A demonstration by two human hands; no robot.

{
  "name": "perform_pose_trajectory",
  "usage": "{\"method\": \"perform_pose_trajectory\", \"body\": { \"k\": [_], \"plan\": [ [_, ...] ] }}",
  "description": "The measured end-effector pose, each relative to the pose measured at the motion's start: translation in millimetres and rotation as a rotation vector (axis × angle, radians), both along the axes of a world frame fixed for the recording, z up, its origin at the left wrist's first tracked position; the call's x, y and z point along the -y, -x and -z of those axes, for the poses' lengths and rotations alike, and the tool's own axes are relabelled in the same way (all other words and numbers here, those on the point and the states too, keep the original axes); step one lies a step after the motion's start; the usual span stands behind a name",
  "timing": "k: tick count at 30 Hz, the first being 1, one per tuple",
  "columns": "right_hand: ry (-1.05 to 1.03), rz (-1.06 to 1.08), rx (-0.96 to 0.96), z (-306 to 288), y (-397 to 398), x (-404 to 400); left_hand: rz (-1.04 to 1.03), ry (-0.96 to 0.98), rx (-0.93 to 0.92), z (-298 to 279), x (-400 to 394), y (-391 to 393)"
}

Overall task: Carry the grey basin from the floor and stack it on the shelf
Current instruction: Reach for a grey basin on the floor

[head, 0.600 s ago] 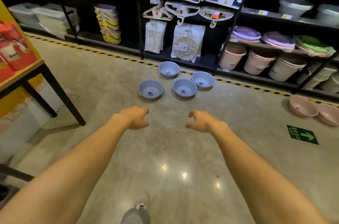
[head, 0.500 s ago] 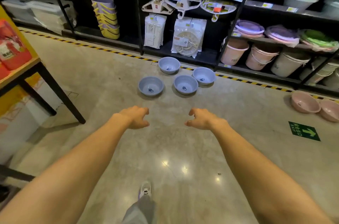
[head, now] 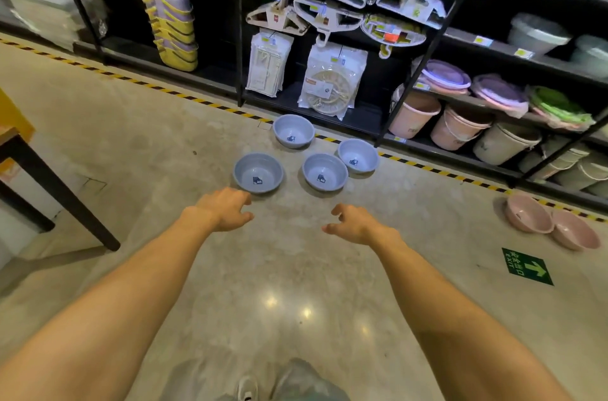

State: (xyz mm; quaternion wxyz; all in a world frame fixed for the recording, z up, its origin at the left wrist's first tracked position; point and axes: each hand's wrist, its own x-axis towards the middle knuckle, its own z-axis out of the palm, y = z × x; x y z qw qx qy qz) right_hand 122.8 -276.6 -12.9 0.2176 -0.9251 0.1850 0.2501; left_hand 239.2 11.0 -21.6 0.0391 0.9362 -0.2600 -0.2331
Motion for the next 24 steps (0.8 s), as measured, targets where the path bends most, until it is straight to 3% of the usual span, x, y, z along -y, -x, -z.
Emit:
{"method": "perform_pose_trajectory", "body": {
  "k": [24],
  "plan": [
    [-0.160, 0.001, -0.107, 109.3, -408.7, 70.6, -0.038, -0.183, -0.168, 64.7, 78.5, -399.5]
  ]
}}
